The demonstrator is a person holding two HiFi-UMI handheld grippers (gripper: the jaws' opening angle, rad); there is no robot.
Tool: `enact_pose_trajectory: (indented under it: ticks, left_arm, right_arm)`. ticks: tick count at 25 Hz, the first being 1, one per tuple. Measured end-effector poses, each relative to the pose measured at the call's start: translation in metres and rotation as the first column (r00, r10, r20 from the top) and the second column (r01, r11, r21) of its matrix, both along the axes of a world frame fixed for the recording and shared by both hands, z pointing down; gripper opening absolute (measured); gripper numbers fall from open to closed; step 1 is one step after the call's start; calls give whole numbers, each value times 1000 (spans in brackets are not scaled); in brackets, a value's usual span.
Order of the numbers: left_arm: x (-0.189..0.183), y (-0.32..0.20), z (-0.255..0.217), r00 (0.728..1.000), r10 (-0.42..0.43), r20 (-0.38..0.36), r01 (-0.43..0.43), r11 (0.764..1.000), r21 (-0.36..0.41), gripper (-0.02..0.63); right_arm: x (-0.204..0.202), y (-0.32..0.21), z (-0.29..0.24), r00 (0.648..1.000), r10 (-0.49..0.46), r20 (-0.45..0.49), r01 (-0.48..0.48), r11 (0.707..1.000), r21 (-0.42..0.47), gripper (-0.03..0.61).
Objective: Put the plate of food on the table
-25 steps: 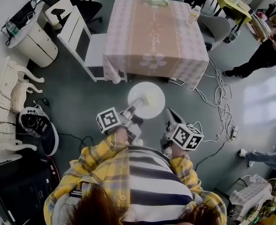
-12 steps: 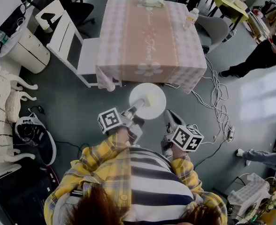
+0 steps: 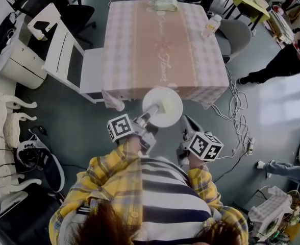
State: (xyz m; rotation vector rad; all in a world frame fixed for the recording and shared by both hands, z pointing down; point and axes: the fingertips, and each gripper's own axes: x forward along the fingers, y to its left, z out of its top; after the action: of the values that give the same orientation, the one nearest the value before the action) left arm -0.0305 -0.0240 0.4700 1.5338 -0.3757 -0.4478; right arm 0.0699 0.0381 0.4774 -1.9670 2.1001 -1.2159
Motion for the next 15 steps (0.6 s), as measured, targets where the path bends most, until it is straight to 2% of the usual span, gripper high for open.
enact_pose_trajectory:
  ticks: [7,15]
  left_arm:
    - [8,-46,-1,1000,9,0,-9,1000,17,-6]
    - [22,-80,7,1000,-17,0,17,1000,-5,-6]
  right_arm:
    - [6,-43,2,1000,2,-22,-2,1000,-7,-2]
    - [22,-82,6,999,-20,-25,20,1000,2,-2]
